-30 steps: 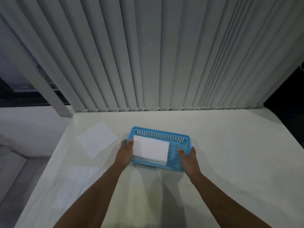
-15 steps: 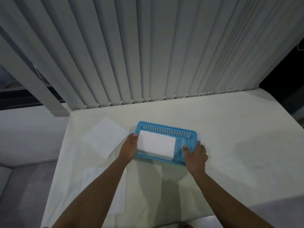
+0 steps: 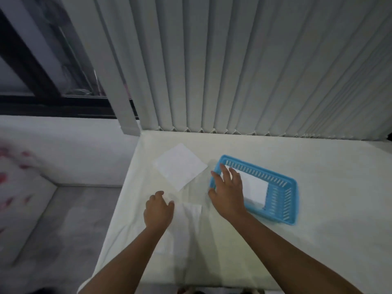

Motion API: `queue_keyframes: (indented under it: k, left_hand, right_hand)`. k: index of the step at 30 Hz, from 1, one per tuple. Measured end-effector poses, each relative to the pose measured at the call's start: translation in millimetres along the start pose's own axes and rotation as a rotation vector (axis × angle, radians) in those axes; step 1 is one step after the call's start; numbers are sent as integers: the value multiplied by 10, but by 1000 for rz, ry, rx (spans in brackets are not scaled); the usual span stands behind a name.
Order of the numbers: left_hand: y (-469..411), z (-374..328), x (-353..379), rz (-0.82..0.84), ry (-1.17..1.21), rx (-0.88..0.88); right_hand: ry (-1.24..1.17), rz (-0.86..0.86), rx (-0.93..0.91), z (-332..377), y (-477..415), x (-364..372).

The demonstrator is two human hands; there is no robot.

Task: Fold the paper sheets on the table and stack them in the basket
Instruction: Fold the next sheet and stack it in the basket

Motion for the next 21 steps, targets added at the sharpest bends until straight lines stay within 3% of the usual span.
queue_keyframes:
  k: [4, 11, 14, 21]
  left_hand:
    - [226, 388, -61, -43, -80, -115]
    - [525, 634, 66, -36, -145, -255]
    - [525, 626, 100, -40, -137, -241]
    - [274, 665, 97, 68, 142, -227]
  right_hand:
    - [105, 115, -205, 388, -49, 389]
    - [177, 531, -424, 722, -84, 891]
    - [155, 652, -385, 841, -147, 998]
    - [-55, 705, -166, 854, -175, 1050]
Point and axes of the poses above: each hand's wrist, its own y-axis away from the middle knuckle, its own x-axis out of the palm, z = x × y, the point moved 2 cm from there along -y, towards the middle knuckle, and after that the axes turned 10 degrees about -y, right-handed, at the moved point
